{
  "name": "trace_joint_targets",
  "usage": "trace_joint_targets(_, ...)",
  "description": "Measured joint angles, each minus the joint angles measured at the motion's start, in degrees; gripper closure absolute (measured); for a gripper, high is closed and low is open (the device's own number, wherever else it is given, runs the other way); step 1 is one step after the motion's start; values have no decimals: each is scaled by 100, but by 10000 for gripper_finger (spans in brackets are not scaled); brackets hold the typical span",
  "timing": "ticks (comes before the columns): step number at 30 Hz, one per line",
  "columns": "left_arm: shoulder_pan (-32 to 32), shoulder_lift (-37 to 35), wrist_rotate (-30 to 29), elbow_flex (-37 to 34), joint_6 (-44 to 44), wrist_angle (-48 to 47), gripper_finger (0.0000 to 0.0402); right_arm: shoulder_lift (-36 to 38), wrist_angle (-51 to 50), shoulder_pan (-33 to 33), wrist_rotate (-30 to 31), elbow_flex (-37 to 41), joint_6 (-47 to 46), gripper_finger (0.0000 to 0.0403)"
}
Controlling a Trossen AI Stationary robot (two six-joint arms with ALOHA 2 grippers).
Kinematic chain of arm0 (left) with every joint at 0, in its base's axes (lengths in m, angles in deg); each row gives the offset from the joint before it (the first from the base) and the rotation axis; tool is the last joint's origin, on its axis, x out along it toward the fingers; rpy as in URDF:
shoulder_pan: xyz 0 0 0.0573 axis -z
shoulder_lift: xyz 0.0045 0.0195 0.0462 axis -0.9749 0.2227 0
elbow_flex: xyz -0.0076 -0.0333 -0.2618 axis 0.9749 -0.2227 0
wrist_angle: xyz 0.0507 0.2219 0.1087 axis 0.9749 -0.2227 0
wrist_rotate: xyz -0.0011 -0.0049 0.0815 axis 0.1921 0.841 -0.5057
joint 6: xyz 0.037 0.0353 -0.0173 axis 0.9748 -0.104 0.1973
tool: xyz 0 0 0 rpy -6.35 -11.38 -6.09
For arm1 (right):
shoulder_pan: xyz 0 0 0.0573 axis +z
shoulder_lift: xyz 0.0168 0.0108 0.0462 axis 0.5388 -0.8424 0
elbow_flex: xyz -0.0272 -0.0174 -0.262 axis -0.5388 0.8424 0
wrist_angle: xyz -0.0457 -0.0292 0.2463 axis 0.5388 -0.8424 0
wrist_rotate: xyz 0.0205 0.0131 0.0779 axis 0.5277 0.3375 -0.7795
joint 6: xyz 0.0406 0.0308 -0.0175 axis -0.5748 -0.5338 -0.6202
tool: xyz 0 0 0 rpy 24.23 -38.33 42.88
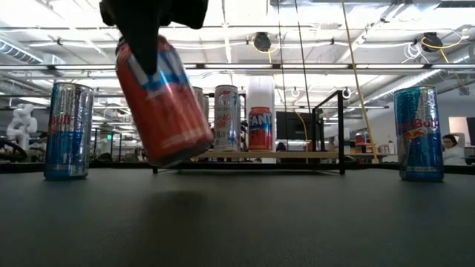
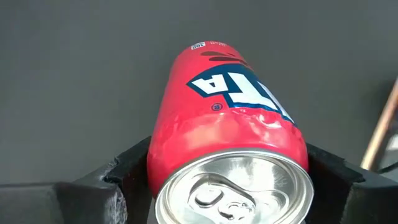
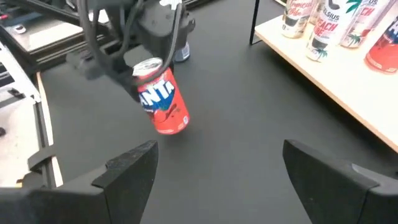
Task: Place canned beverage on shelf
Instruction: Put the red soda can on the shelf aligned with the other red soda can
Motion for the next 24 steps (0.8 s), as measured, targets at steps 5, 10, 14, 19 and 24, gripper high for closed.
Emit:
trace_joint_targets(5,1,250,-185,313,626,-319,111,2,-4,-379,-351,0,297,69)
trace_joint_targets(10,-55,631,-264,586,1316,-540,111,38,-87,-661,-479,0,519,69)
trace_joint_targets(14,-101,902,-270,846,1772,-889,111,132,-180,-727,-462,0,635,69)
trace_joint_targets(19,-140,994,-259,997,1988,-966,111,363,-234,-725,-250,0,841,69)
trace_joint_targets(24,-213,996,-268,1116,2091,-905,79,677,-382,-734,101,0,856,69)
